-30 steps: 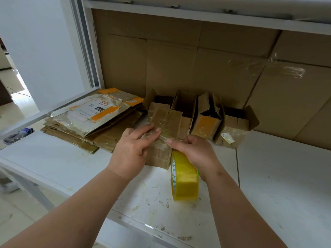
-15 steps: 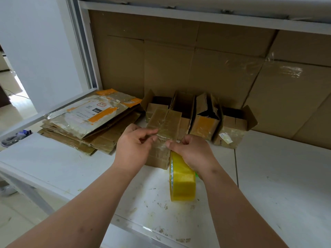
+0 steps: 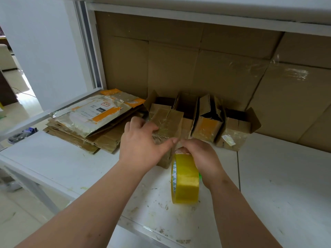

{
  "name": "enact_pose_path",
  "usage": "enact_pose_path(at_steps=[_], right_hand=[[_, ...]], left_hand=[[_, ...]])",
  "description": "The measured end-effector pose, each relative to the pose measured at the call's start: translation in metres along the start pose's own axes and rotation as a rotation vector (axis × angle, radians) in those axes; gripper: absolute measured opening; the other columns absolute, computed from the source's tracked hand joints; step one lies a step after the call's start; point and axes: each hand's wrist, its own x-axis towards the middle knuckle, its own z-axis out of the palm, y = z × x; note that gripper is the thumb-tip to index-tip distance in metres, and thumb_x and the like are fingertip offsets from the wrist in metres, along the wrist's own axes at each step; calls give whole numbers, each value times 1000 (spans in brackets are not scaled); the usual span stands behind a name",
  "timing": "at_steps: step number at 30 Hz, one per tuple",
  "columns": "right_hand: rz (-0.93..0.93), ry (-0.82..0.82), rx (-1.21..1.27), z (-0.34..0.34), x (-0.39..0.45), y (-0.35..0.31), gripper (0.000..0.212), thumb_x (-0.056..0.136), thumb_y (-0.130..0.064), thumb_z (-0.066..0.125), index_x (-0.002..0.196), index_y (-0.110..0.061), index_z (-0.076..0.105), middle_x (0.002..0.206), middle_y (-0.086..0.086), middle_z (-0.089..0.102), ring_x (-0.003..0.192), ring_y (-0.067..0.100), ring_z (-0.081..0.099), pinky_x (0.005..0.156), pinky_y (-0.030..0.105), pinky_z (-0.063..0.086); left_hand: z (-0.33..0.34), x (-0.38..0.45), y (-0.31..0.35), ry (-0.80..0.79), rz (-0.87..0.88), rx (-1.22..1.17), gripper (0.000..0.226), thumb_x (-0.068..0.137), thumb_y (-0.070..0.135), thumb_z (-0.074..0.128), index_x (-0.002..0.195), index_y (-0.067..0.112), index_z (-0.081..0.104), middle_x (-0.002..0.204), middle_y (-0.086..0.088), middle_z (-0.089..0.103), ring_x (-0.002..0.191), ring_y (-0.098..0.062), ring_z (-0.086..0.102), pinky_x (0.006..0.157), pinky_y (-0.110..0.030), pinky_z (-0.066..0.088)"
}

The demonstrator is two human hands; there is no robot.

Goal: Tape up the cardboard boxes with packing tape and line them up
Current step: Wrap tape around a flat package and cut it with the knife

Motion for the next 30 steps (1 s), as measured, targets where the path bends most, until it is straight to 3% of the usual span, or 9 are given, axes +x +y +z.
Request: enact_pose_path(at_steps=[5, 8, 12, 14, 17, 22, 24, 27, 30], right_hand=[[-28, -86, 128, -12, -13, 2, 44, 57, -41, 64, 81, -3, 62, 92, 13, 71, 96, 34, 65, 75, 36, 44], [-44, -121, 128, -15, -11, 6, 30, 78, -25, 72, 87, 2, 61, 90, -2, 77, 97, 24, 69, 73, 32, 51], [-43, -132, 125, -17, -6, 12, 7, 91, -7, 62, 84, -5, 62, 94, -6, 77, 100, 20, 70, 83, 41, 55], [-57, -157, 156, -19, -4, 13, 10, 91, -3, 61, 82, -7, 61, 97, -2, 77, 101, 17, 69, 89, 41, 53], [-41, -181, 177, -26, -3, 14, 12, 93, -3, 60, 82, -8, 59, 99, -3, 77, 99, 16, 69, 83, 40, 52], [-42, -201, 225, -34, 0, 14, 16, 94, -2, 60, 80, -10, 59, 102, -2, 76, 101, 24, 69, 90, 47, 54], [-52, -176, 209, -37, 2, 15, 18, 93, -2, 61, 78, -12, 62, 103, -7, 76, 103, 22, 68, 92, 47, 53], [-93, -148, 197, -39, 6, 13, 29, 90, -4, 66, 68, -23, 69, 111, -13, 72, 111, 15, 64, 102, 43, 48], [-97, -180, 209, -35, 10, 10, 28, 89, -5, 68, 67, -23, 68, 116, -12, 70, 114, 11, 62, 108, 42, 43]], left_hand=[[0, 4, 8, -89, -25, 86, 71, 72, 70, 69, 121, 20, 57, 129, -2, 48, 119, -25, 38, 87, -29, 34], [-2, 4, 9, -83, -46, 53, 66, 75, 63, 72, 124, 21, 58, 129, -2, 49, 120, -27, 37, 86, -28, 31], [-11, 4, 6, -133, -58, 60, 56, 81, 48, 69, 132, 28, 58, 138, 1, 49, 127, -28, 34, 97, -33, 34], [-19, 5, 1, -172, -36, 33, 51, 82, 36, 67, 132, 30, 60, 141, 6, 50, 129, -25, 35, 101, -30, 31], [-31, 8, -9, -241, 15, 17, 48, 85, 22, 62, 133, 27, 62, 143, 10, 52, 134, -17, 41, 112, -31, 33], [-37, 11, -26, -134, -35, 23, 51, 85, -8, 50, 122, 22, 71, 134, 5, 62, 130, -18, 50, 111, -25, 33], [-34, 9, -24, -95, -27, 25, 42, 88, -1, 51, 116, 21, 74, 128, 3, 65, 125, -22, 52, 108, -31, 39], [-29, 5, -15, -39, -37, 41, 24, 92, 28, 62, 112, 19, 73, 120, 2, 66, 118, -25, 54, 97, -35, 42], [-24, 4, -13, -66, -61, 49, 42, 85, 44, 71, 115, 16, 70, 121, 1, 65, 120, -24, 51, 97, -35, 41]])
